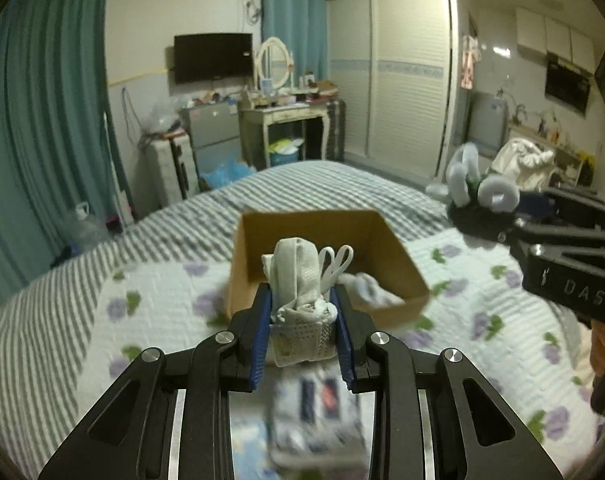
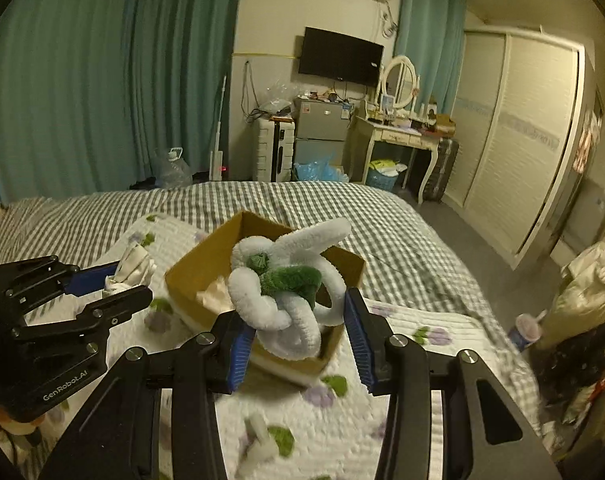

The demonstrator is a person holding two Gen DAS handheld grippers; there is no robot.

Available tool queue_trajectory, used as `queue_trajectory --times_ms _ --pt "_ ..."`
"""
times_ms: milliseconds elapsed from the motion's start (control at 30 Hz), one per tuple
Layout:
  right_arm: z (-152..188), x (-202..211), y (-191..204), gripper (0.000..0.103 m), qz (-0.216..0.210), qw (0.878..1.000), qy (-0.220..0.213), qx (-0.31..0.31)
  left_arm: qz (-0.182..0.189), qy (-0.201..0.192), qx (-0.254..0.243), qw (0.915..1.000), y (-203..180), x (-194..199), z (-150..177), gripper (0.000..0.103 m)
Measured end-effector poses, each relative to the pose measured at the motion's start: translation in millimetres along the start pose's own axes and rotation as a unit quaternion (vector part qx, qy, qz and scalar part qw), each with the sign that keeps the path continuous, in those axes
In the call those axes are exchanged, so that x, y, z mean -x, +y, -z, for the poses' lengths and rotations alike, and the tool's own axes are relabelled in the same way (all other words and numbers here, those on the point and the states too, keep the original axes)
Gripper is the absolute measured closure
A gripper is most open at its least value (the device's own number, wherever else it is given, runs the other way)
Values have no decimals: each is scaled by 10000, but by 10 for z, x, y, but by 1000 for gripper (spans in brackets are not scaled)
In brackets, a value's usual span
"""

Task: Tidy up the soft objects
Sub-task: 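Carry both held items over the box and release them inside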

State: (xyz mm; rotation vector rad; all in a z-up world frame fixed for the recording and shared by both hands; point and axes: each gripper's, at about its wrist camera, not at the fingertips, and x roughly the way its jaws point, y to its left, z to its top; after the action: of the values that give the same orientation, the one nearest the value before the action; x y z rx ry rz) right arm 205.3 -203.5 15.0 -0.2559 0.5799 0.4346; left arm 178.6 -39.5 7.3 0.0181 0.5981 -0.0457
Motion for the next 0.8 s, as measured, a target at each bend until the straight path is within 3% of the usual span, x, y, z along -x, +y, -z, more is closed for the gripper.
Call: queue_trajectory --times_ms 167,333,400,567,600,667,700,733,800 --pt "-78 -620 -98 60 -19 9984 313 -480 152 96 74 9998 134 -523 -173 75" --pt "-69 -1171 -214 60 332 9972 469 -471 184 145 -149 9996 138 -909 -214 75" --pt "-25 -1317 -274 60 331 9964 577 -531 63 190 -331 9993 106 -1032 -198 75" --pt "73 -1453 -332 54 192 9965 609 -548 164 208 -474 9985 23 -1094 -146 70" --pt "88 -1439 -338 50 238 9963 577 -599 159 195 -488 9985 7 -1085 -140 67" --pt "101 -1401 -365 45 277 9941 611 -850 -31 180 -562 9983 -39 -1048 -132 43" --pt "95 -1355 -386 38 200 9932 585 -989 -143 121 -569 9982 -32 -1039 -147 28" --pt "84 -1303 -390 32 214 9931 536 -1026 -204 63 -560 9982 -11 -1039 -179 20" --pt "53 -1176 -370 26 369 9942 384 -930 -261 -74 -529 9982 3 -921 -198 20"
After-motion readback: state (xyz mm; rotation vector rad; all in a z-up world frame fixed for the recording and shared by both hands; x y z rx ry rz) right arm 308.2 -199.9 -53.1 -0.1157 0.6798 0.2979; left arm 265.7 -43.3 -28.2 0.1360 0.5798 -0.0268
